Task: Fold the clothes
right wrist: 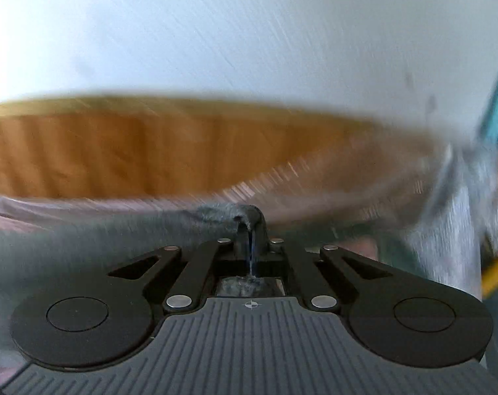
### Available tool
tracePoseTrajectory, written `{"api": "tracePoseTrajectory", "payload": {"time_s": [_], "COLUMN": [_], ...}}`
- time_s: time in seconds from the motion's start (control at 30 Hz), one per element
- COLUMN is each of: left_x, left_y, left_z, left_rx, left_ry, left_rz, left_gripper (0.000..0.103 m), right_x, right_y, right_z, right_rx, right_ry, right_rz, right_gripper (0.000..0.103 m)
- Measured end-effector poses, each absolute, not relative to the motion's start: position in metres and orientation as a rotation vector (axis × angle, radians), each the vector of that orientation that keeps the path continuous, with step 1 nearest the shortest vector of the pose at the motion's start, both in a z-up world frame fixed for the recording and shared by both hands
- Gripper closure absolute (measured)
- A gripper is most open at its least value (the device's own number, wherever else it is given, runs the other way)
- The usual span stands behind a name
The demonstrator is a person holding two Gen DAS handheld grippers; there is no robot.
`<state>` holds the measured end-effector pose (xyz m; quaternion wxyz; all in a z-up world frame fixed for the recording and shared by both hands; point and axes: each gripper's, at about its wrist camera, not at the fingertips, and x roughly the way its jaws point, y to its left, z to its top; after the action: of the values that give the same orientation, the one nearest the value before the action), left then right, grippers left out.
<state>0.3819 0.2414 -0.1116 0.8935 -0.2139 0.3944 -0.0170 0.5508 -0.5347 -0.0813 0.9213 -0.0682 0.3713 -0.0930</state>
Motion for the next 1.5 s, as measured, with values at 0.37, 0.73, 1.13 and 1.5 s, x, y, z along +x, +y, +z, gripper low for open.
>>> {"api": "tracePoseTrajectory", "payload": {"time_s": [0.37, 0.73, 1.13, 1.5], "left_x": [0.23, 0.181, 0.195, 0.198], "left_y": [0.222, 0.293, 0.241, 0.239], "left_z": [-0.213, -0.16, -0.198, -0.222], "left_rx": [-0.403, -0.433, -0.266, -0.423], "left_ry": [1.053, 0.908, 0.994, 1.021], "left_rz": [-0.005, 0.091, 0.093, 0.136], "left_gripper": [0.027, 0.103, 0.018, 0.079], "right_x": [0.379, 0.173, 0.157, 0.177], "right_y": [-0.482, -0.525, -0.58, -0.58], "right_z": [-0.143, -0.171, -0.234, -0.16], "right_rx": [0.038, 0.157, 0.325, 0.364], "right_ry": [0.918, 0.998, 0.979, 0.784], "right_rz": [-0.042, -0.366, -0.409, -0.326], "right_gripper": [0.018, 0.01, 0.022, 0.099]}}
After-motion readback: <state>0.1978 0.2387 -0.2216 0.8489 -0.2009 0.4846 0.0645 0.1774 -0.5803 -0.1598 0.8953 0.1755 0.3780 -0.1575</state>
